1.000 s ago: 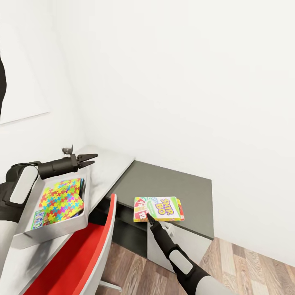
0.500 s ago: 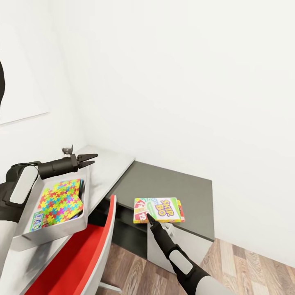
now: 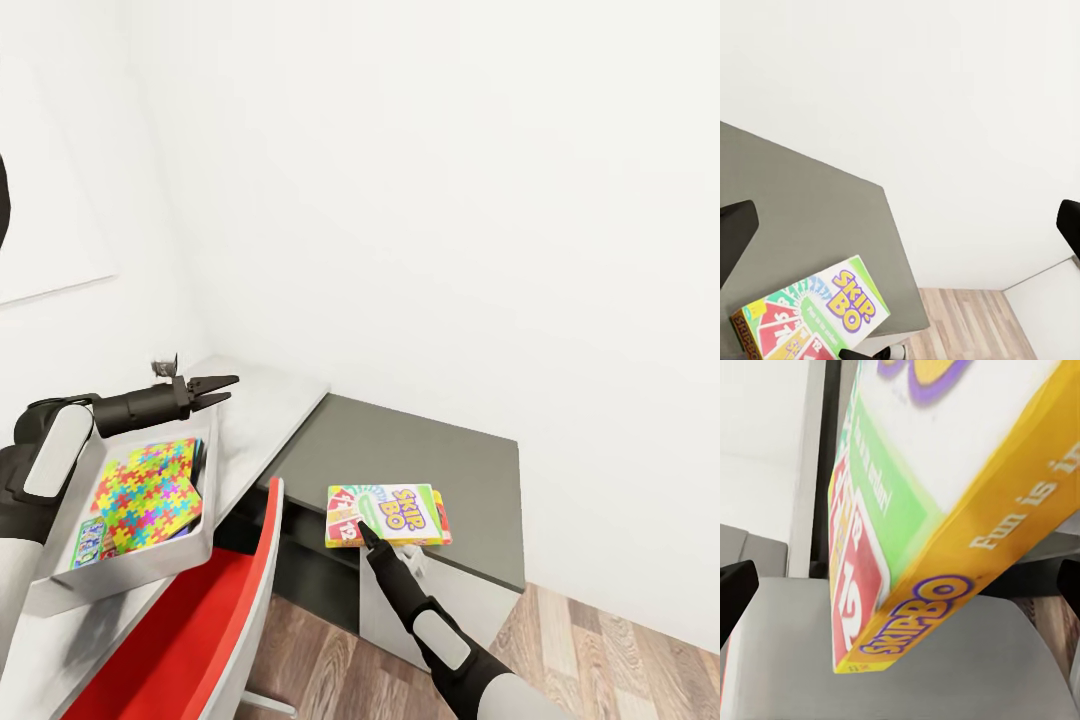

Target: Put all the toys in the child's room - the three board games (two on the bed and one on the table), the two jigsaw puzzles on the table, and the tennis ball on the table - inside the toy box on the table in the child's room.

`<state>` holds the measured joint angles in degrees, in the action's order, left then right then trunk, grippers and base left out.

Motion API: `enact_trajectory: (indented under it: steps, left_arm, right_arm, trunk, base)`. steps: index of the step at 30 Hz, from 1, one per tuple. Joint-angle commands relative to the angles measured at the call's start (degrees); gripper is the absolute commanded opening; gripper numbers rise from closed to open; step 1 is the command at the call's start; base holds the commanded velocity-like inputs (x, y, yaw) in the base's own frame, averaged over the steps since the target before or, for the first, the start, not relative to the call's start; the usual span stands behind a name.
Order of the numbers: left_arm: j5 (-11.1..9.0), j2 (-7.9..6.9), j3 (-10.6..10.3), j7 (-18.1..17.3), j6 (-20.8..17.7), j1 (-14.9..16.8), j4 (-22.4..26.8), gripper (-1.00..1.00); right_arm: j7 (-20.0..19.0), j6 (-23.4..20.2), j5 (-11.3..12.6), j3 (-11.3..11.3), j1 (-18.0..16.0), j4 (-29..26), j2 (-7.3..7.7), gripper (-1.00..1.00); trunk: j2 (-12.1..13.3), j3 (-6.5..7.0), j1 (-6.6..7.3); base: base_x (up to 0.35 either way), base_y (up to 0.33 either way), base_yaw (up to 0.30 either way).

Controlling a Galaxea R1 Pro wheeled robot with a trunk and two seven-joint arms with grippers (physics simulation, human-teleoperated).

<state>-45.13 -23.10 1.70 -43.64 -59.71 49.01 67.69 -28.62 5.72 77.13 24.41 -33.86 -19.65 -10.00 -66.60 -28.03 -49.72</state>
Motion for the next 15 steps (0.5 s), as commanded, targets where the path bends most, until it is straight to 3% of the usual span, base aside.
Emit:
enact_trajectory:
  steps: [1,15]
  left_arm:
    - [0.2,-0.01,0.1,-0.3,-0.2,0.0,0.0,1.00]
    - [0.2,-0.01,0.1,-0.3,-0.2,0.0,0.0,1.00]
  right_arm:
    - [-0.2,0.4,0.5,0.5,-0.1,0.1,0.00,1.00]
    - [-0.2,0.4,0.5,0.5,-0.1,0.1,0.00,1.00]
  trunk:
    - [0.0,-0.06,0.00]
    - [0.0,-0.06,0.00]
  base:
    - [0.000,0.000,0.000]
    - [0.033,0.000,0.000]
